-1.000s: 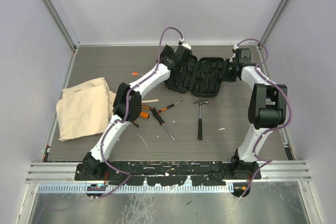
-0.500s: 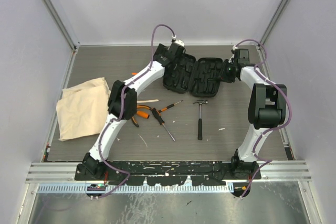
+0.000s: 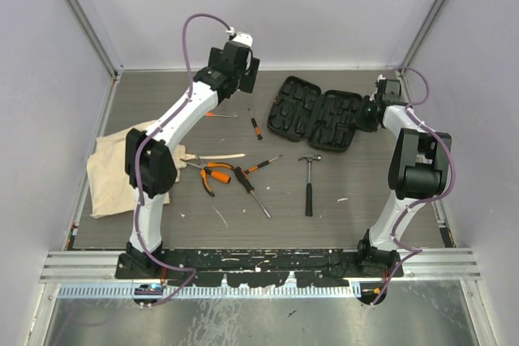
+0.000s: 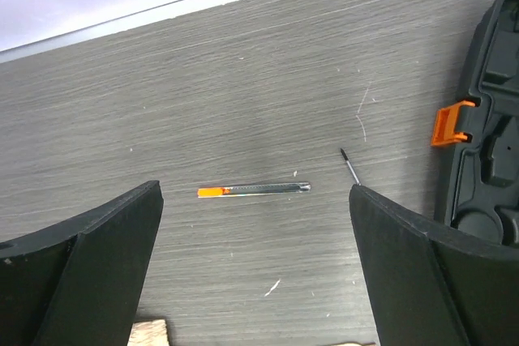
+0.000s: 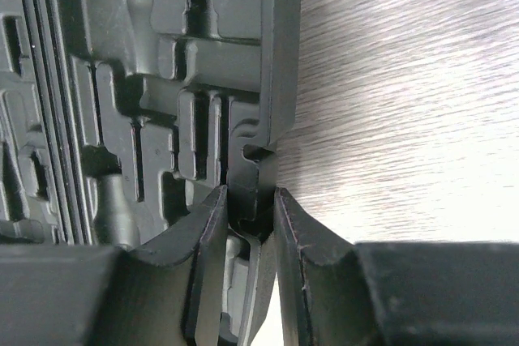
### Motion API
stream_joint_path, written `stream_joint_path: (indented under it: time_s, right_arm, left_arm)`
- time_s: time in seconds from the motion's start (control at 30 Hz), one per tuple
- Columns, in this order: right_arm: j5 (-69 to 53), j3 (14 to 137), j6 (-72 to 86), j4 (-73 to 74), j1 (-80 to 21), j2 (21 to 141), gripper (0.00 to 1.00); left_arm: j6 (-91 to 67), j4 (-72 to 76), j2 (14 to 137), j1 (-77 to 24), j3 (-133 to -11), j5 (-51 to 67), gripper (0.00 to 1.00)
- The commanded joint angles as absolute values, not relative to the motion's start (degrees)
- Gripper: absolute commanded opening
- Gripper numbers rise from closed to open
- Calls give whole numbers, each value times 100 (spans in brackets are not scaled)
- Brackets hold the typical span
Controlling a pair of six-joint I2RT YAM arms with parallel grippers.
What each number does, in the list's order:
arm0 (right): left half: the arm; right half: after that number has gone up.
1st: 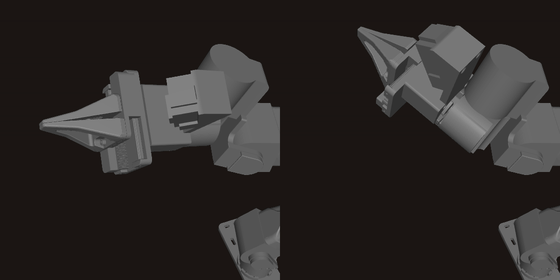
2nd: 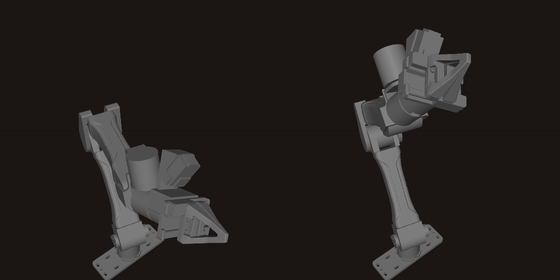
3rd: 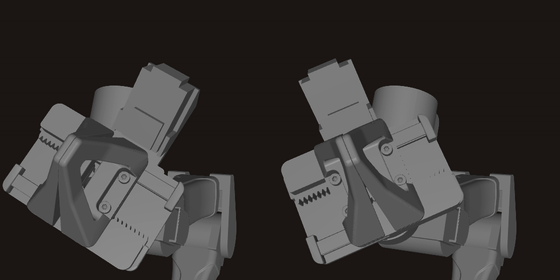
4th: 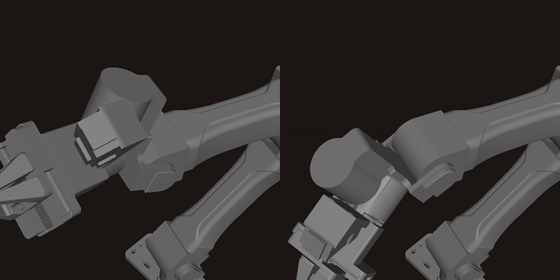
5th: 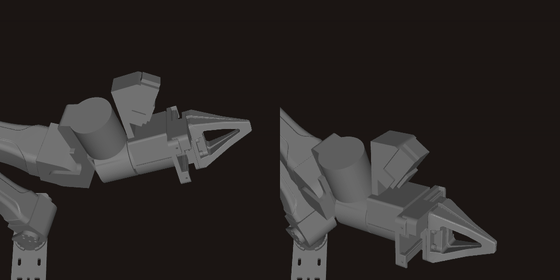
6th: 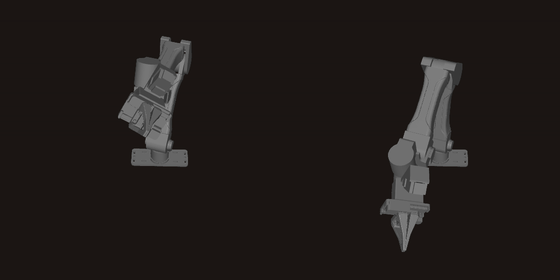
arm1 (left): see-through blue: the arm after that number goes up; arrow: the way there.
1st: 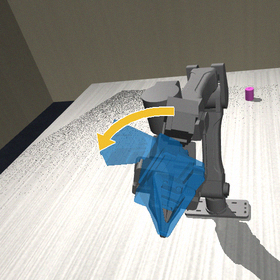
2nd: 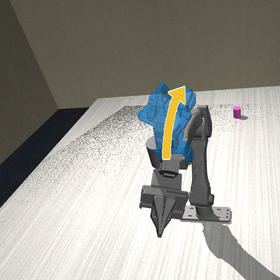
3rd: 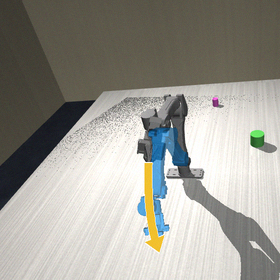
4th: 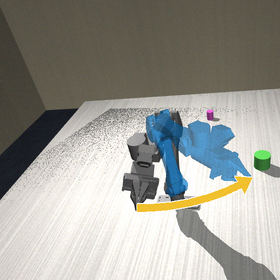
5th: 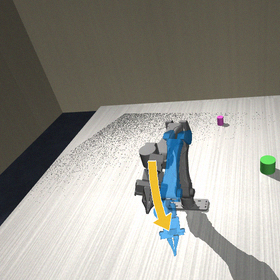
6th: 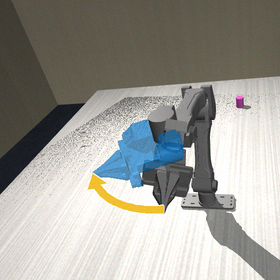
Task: Sort the tools into containers
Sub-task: Open the storage box at the center of the board.
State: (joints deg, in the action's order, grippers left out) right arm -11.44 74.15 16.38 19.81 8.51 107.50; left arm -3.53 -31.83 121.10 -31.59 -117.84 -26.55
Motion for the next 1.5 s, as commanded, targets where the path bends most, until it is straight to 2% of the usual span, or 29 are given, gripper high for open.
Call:
stream_joint_path:
  time_s: [0.0, 0.17, 0.4, 0.8, 1.0, 1.13, 1.27, 1.47]
  right_arm:
    - [-878, 7744, 1544, 1881, 853, 10623, 13]
    - [-709, 7979, 1529, 2011, 855, 10695, 39]
    - [-204, 7947, 1581, 2071, 853, 10138, 51]
    - [-40, 7641, 1734, 2449, 629, 9192, 53]
    - [37, 7067, 1990, 2520, 175, 8478, 53]
    - [396, 6695, 2142, 2705, -299, 8069, 53]
    - [435, 6089, 2352, 2708, -540, 7617, 53]
    - [148, 5295, 2447, 2737, -577, 6980, 53]
  left_arm:
    - [-555, -3101, 11765, -3221, -11505, -2119, 99]
    - [-609, -3288, 11722, -3230, -11405, -2060, 99]
    - [-825, -3405, 11337, -3217, -10988, -1893, 98]
    - [-1178, -3590, 10544, -3192, -9969, -1641, 96]
    - [-1313, -3408, 10353, -3135, -9478, -1504, 95]
    - [-1460, -3197, 10414, -3129, -9352, -1157, 89]
    - [-1533, -2883, 10667, -3129, -9506, -818, 84]
    - [-1549, -2850, 11589, -3129, -10532, -337, 76]
